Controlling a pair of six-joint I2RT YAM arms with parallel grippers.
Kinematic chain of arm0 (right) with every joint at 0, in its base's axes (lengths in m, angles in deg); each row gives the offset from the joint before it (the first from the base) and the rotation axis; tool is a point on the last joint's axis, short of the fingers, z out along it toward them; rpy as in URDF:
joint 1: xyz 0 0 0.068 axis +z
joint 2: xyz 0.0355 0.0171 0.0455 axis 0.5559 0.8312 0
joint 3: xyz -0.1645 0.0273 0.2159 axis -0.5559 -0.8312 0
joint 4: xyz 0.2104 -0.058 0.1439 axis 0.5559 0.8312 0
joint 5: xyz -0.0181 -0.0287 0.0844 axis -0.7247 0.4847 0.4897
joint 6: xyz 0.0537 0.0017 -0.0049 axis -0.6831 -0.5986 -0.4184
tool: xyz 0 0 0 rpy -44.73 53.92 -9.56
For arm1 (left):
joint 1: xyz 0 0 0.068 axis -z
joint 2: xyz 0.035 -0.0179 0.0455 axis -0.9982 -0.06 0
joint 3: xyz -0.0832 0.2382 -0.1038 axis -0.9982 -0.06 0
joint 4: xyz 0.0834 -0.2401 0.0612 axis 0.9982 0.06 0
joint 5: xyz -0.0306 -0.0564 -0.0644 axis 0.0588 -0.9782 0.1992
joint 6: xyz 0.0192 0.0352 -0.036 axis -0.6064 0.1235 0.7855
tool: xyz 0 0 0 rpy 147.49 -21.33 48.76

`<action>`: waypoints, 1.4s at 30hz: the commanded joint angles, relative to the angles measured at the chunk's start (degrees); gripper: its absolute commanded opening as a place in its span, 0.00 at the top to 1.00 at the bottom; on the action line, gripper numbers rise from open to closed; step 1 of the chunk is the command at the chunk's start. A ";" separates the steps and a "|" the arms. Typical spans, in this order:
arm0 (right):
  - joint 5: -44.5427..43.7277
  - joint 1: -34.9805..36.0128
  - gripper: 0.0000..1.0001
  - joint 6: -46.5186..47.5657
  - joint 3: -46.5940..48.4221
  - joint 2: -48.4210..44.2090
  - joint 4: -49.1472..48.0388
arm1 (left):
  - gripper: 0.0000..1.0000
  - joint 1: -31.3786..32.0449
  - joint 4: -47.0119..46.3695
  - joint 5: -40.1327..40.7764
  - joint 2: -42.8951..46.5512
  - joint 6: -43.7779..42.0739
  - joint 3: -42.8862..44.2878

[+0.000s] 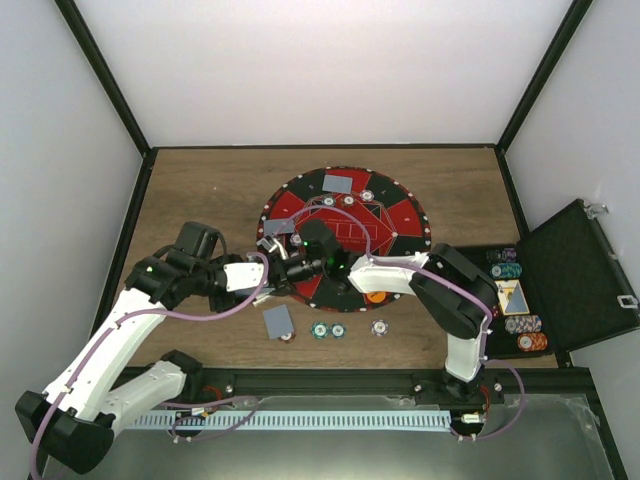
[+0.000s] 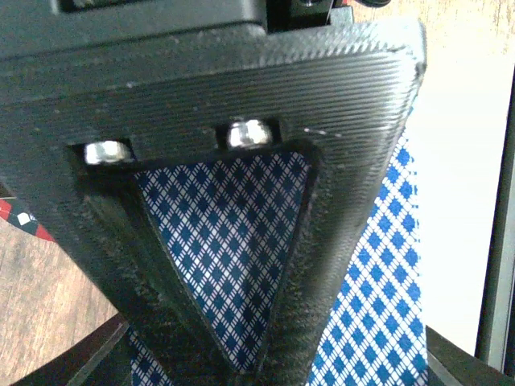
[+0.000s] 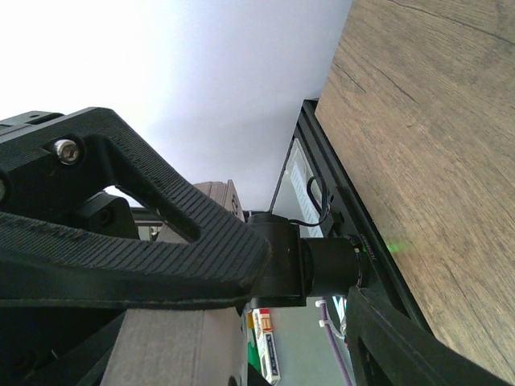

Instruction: Distribute texas hold em gaming equipment

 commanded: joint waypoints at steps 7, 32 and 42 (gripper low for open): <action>-0.96 -3.33 0.46 1.11 -7.18 -2.13 0.63 | 0.95 -0.10 -1.31 -1.41 0.79 -1.02 0.54; -4.84 -5.62 0.92 2.85 -14.90 -17.45 7.40 | 0.95 -0.10 -2.75 -1.18 1.42 -1.09 -0.75; -4.63 -9.55 0.99 6.59 -16.01 -23.87 15.45 | 0.95 -0.10 -2.58 -1.08 1.66 -1.00 -0.68</action>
